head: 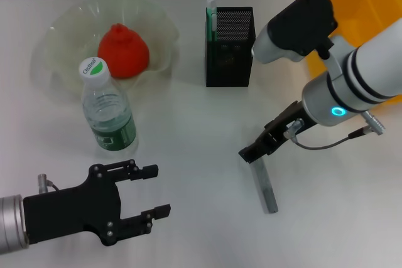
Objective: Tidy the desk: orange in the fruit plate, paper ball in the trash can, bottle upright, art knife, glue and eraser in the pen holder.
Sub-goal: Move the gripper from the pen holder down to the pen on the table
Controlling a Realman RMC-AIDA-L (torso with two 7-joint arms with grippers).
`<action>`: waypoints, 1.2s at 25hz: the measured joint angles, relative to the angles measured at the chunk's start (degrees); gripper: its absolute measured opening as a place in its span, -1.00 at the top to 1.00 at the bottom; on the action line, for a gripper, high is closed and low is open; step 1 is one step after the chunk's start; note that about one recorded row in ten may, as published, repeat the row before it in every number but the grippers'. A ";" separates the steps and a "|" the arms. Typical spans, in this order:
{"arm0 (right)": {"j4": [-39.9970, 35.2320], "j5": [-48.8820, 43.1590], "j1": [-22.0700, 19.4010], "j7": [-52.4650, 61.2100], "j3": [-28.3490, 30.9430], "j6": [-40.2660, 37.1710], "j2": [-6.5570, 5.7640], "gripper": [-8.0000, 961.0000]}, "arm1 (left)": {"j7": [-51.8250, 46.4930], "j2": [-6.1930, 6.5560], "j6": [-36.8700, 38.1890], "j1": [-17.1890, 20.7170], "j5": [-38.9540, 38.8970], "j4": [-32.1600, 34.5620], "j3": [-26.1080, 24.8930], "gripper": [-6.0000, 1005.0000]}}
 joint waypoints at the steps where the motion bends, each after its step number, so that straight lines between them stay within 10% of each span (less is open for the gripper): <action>1: 0.39 0.00 0.27 0.01 -0.29 0.23 0.00 -0.68 | 0.00 0.00 0.00 0.00 0.00 0.00 0.00 -0.28; 30: 7.28 0.10 5.17 0.87 -1.52 0.38 0.10 0.43 | 0.00 0.00 0.32 -0.30 0.01 -0.18 -0.35 -0.28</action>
